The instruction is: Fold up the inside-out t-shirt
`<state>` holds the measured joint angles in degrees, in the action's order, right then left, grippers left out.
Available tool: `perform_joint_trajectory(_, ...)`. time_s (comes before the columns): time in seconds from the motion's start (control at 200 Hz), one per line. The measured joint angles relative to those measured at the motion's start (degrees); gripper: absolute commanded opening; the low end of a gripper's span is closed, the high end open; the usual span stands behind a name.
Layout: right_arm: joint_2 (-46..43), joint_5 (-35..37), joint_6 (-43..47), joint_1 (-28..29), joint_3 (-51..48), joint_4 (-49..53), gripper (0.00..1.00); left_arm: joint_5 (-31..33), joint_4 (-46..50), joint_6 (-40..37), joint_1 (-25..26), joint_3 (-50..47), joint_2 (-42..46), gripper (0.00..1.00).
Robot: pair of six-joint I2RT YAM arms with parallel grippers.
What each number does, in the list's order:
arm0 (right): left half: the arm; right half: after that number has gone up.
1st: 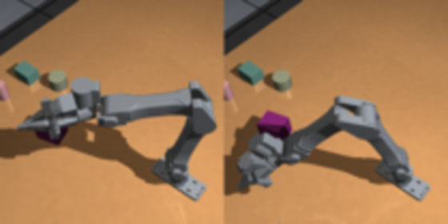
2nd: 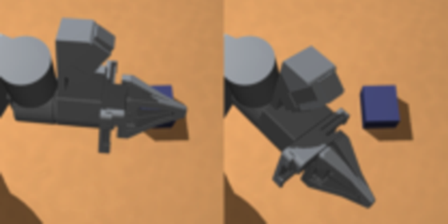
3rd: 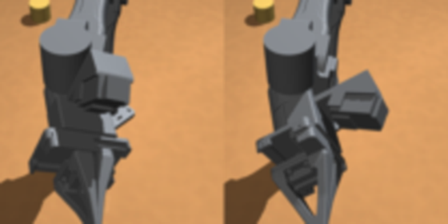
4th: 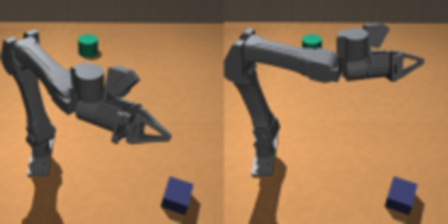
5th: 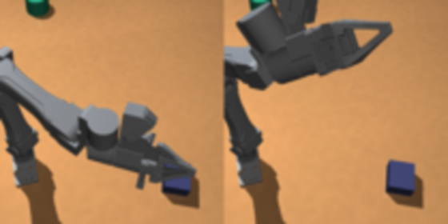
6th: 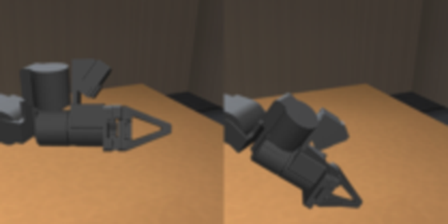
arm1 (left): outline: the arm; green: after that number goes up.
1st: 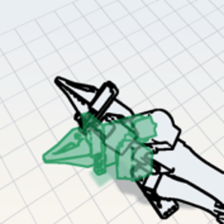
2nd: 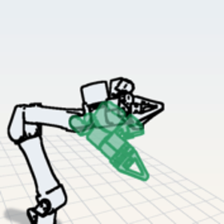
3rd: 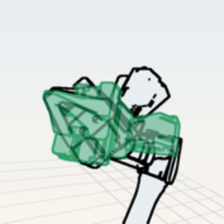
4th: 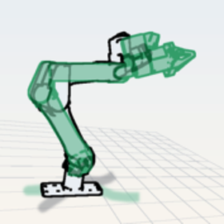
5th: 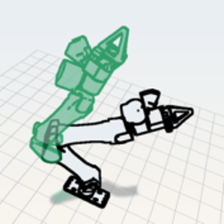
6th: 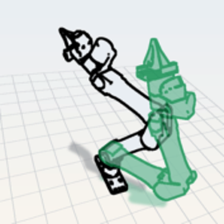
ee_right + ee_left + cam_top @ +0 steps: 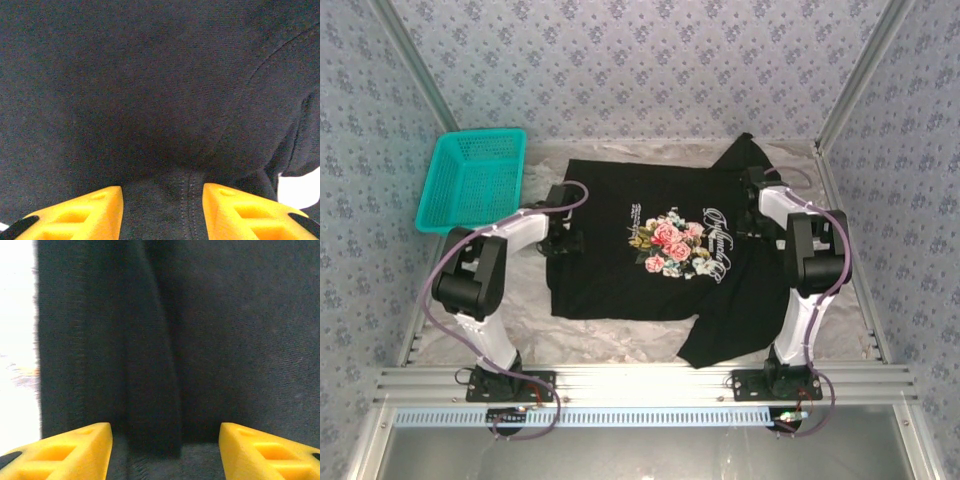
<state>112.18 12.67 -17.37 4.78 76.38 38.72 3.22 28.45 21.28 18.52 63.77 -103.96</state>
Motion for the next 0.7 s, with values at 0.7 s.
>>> perform_joint_trajectory(0.7, 1.1, 4.7, 1.7, -2.2, 0.5, 2.9, 0.22, 10.8, -0.8, 0.9, -5.8, -3.4, 3.1, 0.57)
